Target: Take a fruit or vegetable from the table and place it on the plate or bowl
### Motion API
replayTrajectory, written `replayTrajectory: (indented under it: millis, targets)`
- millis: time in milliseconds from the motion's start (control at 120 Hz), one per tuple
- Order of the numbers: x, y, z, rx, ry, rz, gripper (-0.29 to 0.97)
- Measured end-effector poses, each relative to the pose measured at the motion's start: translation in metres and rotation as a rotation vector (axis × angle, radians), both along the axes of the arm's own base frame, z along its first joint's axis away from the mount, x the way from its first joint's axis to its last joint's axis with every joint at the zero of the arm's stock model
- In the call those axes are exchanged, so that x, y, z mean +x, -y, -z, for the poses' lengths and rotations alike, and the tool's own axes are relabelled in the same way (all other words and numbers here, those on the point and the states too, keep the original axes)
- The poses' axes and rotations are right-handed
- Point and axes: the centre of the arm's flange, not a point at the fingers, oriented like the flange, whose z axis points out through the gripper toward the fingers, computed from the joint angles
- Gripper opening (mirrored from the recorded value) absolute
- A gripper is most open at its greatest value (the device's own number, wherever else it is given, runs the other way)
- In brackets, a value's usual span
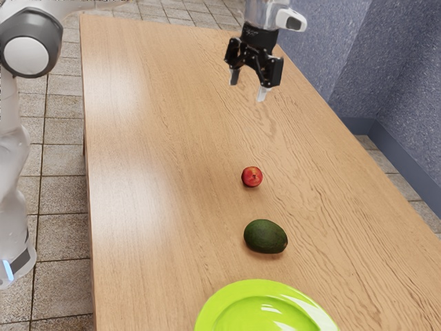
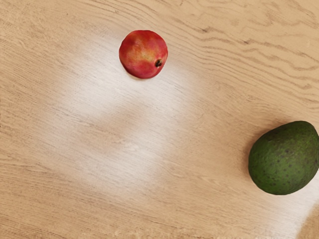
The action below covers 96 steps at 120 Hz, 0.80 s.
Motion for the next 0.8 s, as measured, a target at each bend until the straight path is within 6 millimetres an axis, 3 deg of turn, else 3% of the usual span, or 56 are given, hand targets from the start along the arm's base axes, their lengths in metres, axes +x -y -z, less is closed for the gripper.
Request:
replayTrajectory:
  millis: [142, 192, 367, 483, 617, 800]
  targets:
    - [0.002, 0.017, 0.011, -0.034, -0.086, -0.129, 0.68]
    - [-0.002, 0.035, 0.006, -0.038, -0.089, -0.127, 0.68]
    - [0.001, 0.111, 0.018, 0.032, -0.077, 0.014, 0.66]
    - [0.017, 0.133, 0.047, 0.045, -0.102, 0.184, 0.67]
    - [0.026, 0.191, 0.093, 0.015, -0.153, 0.420, 0.68]
    - [0.022, 0.202, 0.162, -0.061, -0.209, 0.571, 0.68]
